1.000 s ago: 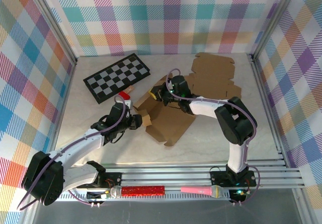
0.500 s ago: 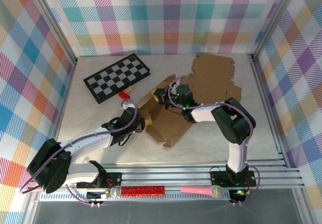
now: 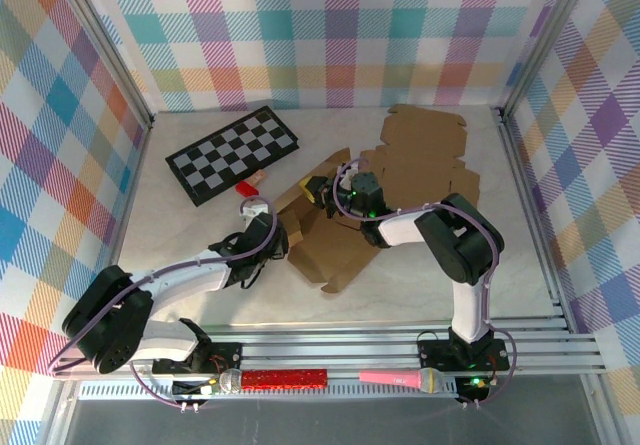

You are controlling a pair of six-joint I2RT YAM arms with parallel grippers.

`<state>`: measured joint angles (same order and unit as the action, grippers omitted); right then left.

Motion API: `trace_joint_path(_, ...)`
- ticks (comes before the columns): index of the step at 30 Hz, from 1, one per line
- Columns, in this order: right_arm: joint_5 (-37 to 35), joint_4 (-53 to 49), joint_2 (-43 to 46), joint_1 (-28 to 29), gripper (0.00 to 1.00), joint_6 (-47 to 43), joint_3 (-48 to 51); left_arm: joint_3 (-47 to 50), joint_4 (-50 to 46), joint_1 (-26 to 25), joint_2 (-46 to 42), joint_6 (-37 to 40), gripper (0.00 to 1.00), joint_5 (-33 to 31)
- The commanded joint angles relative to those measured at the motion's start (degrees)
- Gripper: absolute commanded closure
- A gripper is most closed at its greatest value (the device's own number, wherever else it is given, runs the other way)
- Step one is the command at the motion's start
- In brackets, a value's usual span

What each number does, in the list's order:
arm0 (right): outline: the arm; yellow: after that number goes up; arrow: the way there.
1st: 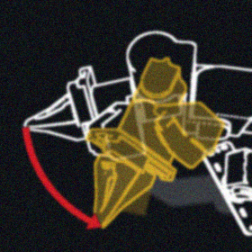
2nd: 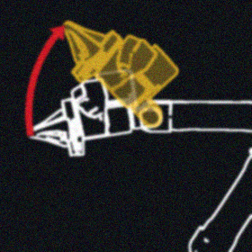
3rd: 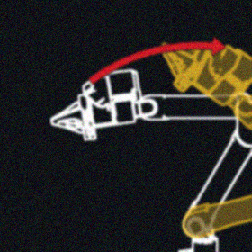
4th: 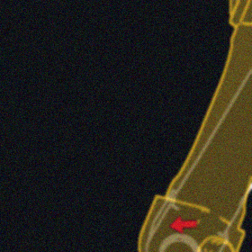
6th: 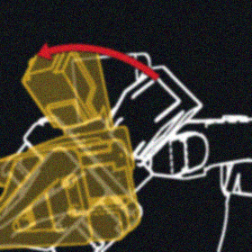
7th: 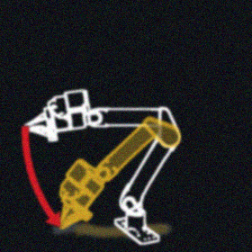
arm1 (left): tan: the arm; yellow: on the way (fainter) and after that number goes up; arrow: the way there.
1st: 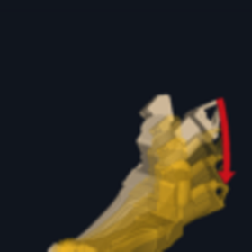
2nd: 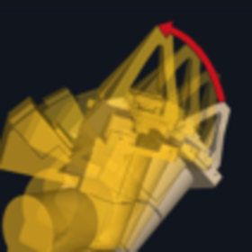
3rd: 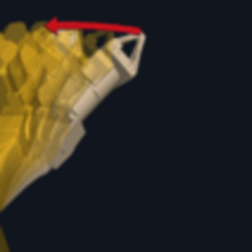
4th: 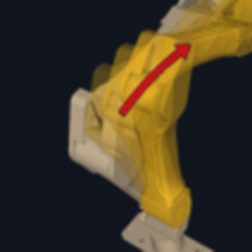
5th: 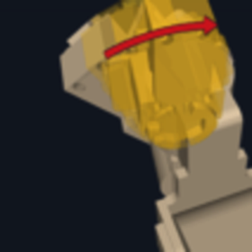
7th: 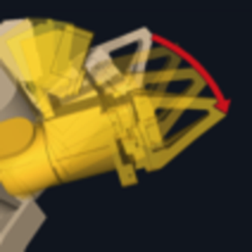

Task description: Fold the paper box

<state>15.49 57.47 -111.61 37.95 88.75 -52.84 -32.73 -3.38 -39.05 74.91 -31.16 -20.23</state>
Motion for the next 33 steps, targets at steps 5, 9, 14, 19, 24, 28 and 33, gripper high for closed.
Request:
trace_joint_path(5,-0.70,-0.70,-1.50,0.71,1.00,1.25,1.69,-0.98,6.36,-1.29,0.24,-2.07,0.39,1.55)
trace_joint_path(9,-0.90,-1.13,-1.50,0.71,1.00,1.42,1.04,-1.71,4.79,-1.76,0.67,-1.70,0.40,2.74)
trace_joint_path(14,-1.34,-1.52,-1.03,0.46,1.00,1.34,0.19,-1.12,2.09,-2.30,-1.95,-2.69,0.42,2.29)
trace_joint_path(19,-1.51,-2.29,0.03,0.45,1.00,1.46,-0.73,0.30,-0.61,-2.32,-5.68,-3.29,0.42,1.31)
trace_joint_path(24,-2.04,-3.07,1.37,0.63,1.00,1.87,-1.67,0.30,-1.79,-2.42,-8.17,-3.04,0.40,1.51)
trace_joint_path(28,-2.14,-3.38,2.04,1.19,1.00,2.56,-2.77,0.30,-1.83,-2.37,-7.25,-3.12,0.39,1.51)
trace_joint_path(33,-2.43,-3.75,2.89,1.84,1.00,3.01,-3.69,0.12,-2.78,-2.35,-6.96,-3.37,0.40,-0.27)
